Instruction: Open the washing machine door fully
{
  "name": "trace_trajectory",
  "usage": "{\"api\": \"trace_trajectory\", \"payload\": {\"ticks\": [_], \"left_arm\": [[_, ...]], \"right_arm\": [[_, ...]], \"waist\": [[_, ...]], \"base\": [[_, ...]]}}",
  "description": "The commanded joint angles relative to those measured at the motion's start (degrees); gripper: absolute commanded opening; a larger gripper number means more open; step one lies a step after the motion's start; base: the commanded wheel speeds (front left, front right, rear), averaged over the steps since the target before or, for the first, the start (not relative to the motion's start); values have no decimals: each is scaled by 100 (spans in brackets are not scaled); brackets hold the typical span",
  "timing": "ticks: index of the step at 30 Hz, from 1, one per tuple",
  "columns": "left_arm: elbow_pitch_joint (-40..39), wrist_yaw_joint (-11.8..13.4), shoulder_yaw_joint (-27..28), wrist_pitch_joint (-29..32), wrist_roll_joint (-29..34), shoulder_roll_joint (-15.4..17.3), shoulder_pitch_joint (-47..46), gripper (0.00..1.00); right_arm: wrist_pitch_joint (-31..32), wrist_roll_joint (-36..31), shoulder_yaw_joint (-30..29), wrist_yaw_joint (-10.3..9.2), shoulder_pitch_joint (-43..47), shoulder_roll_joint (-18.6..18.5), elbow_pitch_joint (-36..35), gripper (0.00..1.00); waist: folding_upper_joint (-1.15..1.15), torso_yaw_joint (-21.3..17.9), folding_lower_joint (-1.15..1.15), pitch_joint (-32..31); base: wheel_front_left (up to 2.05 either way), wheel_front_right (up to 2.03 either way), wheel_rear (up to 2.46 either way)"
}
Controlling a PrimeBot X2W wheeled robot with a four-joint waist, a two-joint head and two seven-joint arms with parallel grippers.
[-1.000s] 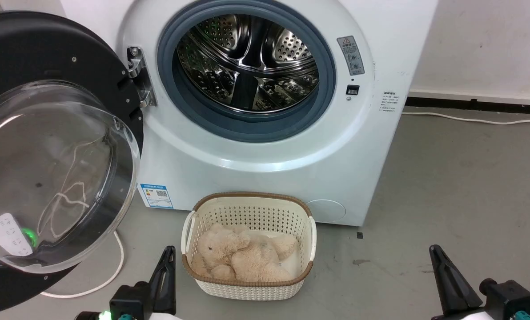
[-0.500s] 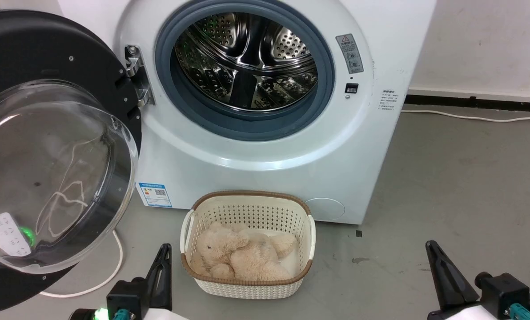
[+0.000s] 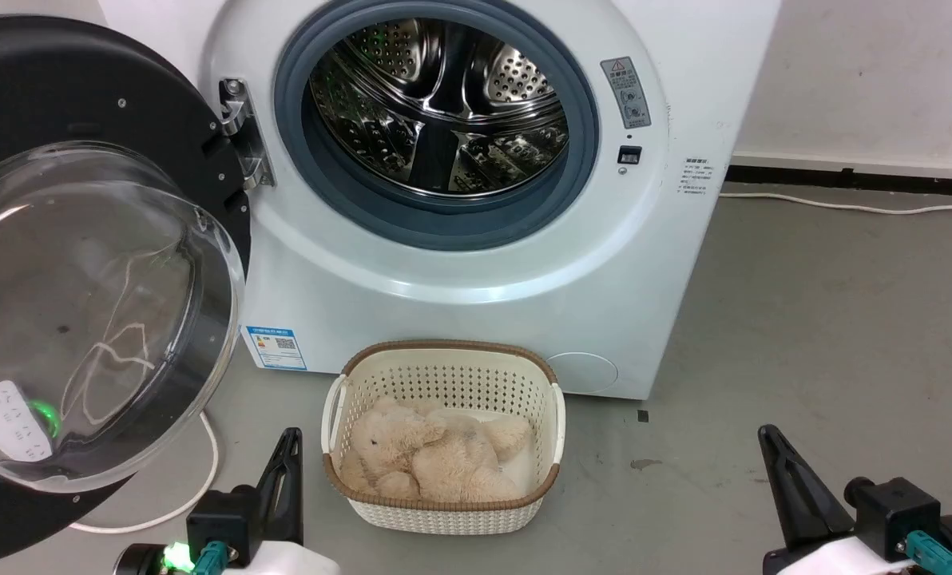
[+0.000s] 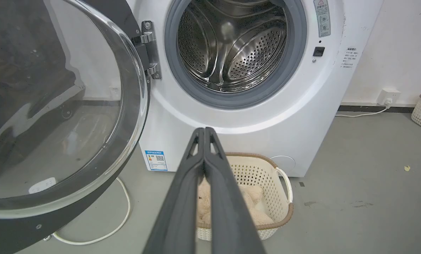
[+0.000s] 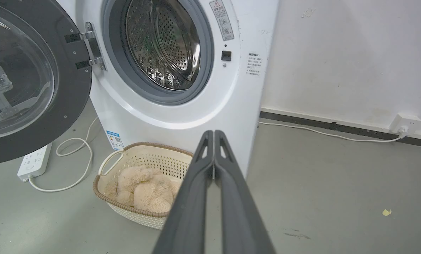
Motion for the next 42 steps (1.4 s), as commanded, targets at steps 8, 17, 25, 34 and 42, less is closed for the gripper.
{"api": "trace_trajectory", "payload": {"ticks": [8, 17, 25, 34, 42], "left_arm": [[-45, -132, 155, 131, 157, -82, -148, 0], [-66, -235, 297, 260, 277, -150, -199, 0], [-82, -309, 401, 353, 365, -200, -236, 0], [-99, -393, 518, 459, 464, -255, -277, 0], [-114, -468, 622, 552, 551, -305, -314, 0]], "right_arm": [[129, -88, 37, 3, -139, 11, -48, 0], [258, -138, 66, 3, -213, 12, -65, 0], [352, -174, 87, 4, -266, 13, -78, 0], [457, -214, 111, 4, -326, 14, -92, 0], [551, -250, 132, 4, -379, 15, -104, 0]], "waist": [[0, -15, 0, 22], [0, -31, 0, 47], [0, -43, 0, 64], [0, -56, 0, 84], [0, -68, 0, 102]], "base": [[0, 0, 0], [0, 0, 0], [0, 0, 0], [0, 0, 0], [0, 0, 0]]}}
